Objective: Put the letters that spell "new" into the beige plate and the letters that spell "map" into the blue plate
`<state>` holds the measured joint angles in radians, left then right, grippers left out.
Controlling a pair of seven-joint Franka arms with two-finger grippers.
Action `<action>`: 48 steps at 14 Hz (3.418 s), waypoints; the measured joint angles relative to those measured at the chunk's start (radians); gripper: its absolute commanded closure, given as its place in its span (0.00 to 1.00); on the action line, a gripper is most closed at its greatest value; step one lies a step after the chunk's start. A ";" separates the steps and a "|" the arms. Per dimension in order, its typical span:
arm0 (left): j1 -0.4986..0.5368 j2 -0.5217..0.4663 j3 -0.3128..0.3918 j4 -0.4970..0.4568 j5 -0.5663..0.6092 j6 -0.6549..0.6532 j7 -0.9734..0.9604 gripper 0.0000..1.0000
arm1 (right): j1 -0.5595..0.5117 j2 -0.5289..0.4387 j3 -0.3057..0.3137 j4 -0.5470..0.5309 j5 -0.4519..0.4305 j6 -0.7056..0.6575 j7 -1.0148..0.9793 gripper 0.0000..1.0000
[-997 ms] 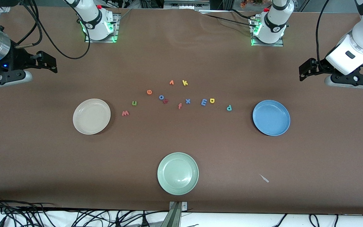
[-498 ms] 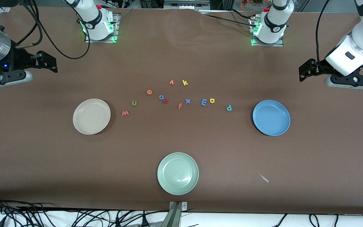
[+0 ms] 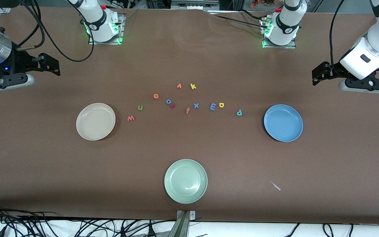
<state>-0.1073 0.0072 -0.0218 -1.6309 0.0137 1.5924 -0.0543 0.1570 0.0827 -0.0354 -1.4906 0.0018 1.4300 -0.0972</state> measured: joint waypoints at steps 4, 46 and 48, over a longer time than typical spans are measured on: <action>0.000 0.001 0.000 0.000 0.000 0.000 0.000 0.00 | 0.000 0.001 0.000 0.000 0.000 -0.002 0.000 0.00; 0.000 0.001 0.000 0.000 0.000 -0.003 0.000 0.00 | 0.003 0.003 0.026 -0.028 0.000 0.002 0.037 0.00; 0.000 0.001 -0.001 0.000 0.000 -0.003 0.000 0.00 | 0.003 0.003 0.026 -0.030 0.000 0.005 0.037 0.00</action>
<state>-0.1077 0.0085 -0.0227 -1.6305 0.0137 1.5895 -0.0543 0.1601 0.0859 -0.0097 -1.5205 0.0018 1.4348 -0.0600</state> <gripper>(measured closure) 0.000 0.000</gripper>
